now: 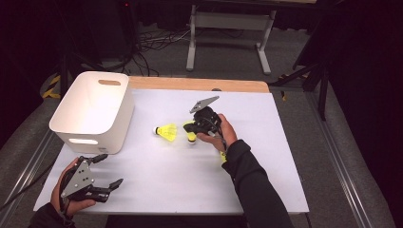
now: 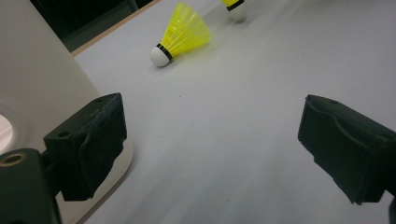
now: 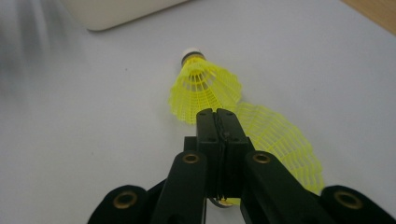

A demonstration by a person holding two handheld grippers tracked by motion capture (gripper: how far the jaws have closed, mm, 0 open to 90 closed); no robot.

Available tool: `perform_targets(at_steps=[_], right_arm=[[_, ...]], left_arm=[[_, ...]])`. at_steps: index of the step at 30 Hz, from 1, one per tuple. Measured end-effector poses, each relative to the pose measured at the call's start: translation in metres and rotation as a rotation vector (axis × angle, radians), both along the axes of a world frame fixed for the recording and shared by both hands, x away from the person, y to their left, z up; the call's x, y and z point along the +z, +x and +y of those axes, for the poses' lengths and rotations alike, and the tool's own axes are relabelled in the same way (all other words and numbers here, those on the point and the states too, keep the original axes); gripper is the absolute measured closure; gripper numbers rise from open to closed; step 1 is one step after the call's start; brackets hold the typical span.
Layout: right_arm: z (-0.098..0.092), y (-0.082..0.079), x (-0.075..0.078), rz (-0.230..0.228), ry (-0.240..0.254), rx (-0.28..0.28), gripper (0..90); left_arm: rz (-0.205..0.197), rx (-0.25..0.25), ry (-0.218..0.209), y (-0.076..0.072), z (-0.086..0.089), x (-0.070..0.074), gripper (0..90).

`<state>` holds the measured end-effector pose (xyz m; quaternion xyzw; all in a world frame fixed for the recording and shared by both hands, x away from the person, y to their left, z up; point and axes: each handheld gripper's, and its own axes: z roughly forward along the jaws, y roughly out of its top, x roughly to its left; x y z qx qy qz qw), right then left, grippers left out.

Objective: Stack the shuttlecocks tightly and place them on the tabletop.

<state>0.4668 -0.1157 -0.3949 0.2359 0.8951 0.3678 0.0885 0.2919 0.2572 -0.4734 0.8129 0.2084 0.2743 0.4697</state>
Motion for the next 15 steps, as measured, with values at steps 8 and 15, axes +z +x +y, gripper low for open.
perform_targets(at_steps=[8, 15], right_arm=[[0.021, 0.003, 0.004, -0.078, 0.039, -0.045, 89.1], [0.023, 0.008, -0.005, -0.072, -0.001, -0.079, 86.6]], left_arm=[[-0.002, -0.004, -0.002, 0.0, 0.001, 0.0, 8.7], [0.004, -0.009, -0.012, -0.001, 0.001, -0.001, 9.2]])
